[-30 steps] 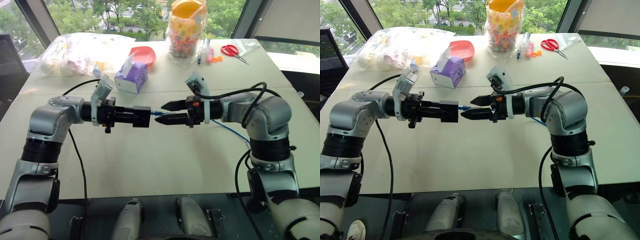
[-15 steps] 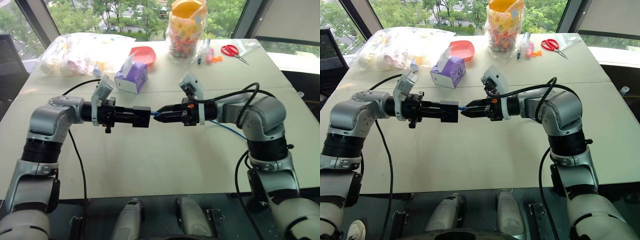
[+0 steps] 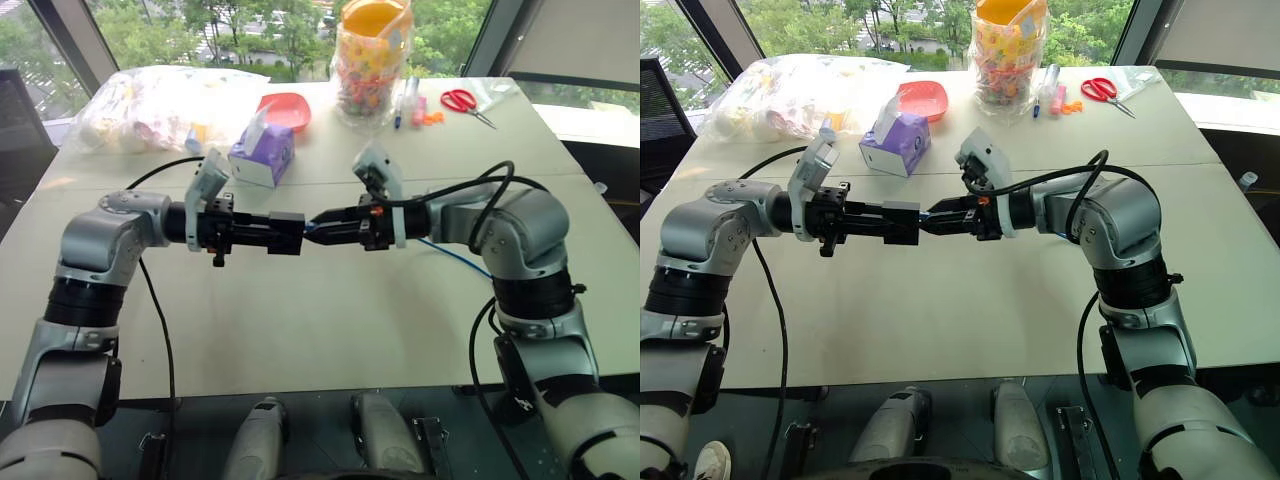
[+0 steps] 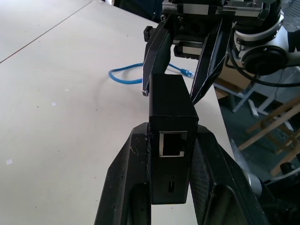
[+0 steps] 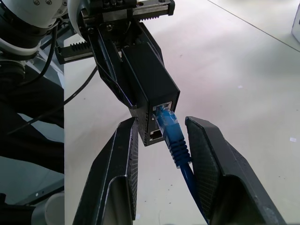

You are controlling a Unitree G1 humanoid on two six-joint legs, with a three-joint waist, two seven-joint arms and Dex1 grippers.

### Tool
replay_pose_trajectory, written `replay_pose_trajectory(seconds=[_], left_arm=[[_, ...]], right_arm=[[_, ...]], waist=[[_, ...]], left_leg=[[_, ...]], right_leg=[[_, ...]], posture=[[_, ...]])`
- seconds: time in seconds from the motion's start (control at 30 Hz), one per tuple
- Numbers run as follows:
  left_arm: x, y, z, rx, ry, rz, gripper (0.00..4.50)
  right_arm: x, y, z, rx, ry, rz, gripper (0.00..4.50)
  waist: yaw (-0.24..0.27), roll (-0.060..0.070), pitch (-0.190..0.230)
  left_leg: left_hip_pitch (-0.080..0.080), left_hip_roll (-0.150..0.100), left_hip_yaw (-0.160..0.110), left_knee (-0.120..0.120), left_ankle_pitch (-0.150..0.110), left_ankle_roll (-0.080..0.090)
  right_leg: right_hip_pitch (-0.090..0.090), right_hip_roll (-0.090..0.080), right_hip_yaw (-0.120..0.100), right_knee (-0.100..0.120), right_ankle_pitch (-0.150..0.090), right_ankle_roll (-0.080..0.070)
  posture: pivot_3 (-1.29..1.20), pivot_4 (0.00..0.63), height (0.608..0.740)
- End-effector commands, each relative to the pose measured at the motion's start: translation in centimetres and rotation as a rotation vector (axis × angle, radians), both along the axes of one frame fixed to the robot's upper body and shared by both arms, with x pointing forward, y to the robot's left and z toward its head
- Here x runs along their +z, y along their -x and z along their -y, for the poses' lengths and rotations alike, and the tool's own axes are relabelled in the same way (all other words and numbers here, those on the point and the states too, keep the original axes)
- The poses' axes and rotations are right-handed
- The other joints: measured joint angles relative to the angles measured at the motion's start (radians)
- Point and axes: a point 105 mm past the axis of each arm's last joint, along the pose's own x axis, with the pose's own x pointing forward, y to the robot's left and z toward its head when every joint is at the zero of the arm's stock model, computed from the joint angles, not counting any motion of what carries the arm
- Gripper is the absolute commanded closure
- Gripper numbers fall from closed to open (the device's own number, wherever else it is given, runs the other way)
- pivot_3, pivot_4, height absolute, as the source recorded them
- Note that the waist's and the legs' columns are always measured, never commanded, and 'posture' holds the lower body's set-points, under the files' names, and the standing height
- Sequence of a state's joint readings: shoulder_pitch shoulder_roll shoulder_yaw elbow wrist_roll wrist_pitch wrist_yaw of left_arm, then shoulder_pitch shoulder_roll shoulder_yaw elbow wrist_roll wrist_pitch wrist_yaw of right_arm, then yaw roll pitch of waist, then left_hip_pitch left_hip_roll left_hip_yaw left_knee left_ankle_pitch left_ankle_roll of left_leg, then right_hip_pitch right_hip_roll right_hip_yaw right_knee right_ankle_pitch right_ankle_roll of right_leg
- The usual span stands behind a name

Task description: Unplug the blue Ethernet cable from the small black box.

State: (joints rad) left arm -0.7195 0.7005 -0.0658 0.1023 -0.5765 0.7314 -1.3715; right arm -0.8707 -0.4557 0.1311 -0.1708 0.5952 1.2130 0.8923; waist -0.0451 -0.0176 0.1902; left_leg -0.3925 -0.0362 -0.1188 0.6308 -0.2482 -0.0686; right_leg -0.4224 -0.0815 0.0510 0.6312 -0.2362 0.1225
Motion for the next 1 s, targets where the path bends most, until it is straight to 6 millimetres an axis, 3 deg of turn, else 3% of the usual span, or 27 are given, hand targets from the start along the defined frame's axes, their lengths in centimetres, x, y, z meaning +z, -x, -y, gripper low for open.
replay_pose_trajectory(seconds=[0.03,0.13,0.17,0.7,1.0], left_arm=[[0.8,0.3,0.2,-0.012,0.007,0.044,4.02],[0.8,0.3,0.2,-0.014,0.004,0.045,4.02],[0.8,0.4,0.2,-0.015,0.003,0.045,4.02],[0.5,0.8,-0.5,-0.035,-0.029,0.045,4.02],[0.6,0.8,-1.0,-0.029,-0.039,0.047,4.02]], right_arm=[[1.2,0.5,-0.4,0.044,-0.022,0.038,2.88],[1.2,0.5,-0.4,0.046,-0.022,0.04,4.27],[1.2,0.5,-0.4,0.047,-0.022,0.04,4.44],[0.6,0.6,0.1,0.05,0.003,0.001,4.44],[-1.8,-0.4,3.0,-0.023,0.081,-0.083,4.44]], waist=[[0.0,0.0,0.0],[0.0,0.0,0.0],[0.0,0.0,0.0],[0.0,0.0,0.0],[0.0,0.0,0.0]], left_leg=[[0.0,0.0,0.0,0.0,0.0,0.0],[0.0,0.0,0.0,0.0,0.0,0.0],[0.0,0.0,0.0,0.0,0.0,0.0],[0.0,0.0,0.0,0.0,0.0,0.0],[0.0,0.0,0.0,0.0,0.0,0.0]], right_leg=[[0.0,0.0,0.0,0.0,0.0,0.0],[0.0,0.0,0.0,0.0,0.0,0.0],[0.0,0.0,0.0,0.0,0.0,0.0],[0.0,0.0,0.0,0.0,0.0,0.0],[0.0,0.0,0.0,0.0,0.0,0.0]], posture=[[0.0,0.15,0.74],[0.0,0.15,0.74],[0.0,0.15,0.74],[0.0,0.15,0.74],[0.0,0.15,0.74]])
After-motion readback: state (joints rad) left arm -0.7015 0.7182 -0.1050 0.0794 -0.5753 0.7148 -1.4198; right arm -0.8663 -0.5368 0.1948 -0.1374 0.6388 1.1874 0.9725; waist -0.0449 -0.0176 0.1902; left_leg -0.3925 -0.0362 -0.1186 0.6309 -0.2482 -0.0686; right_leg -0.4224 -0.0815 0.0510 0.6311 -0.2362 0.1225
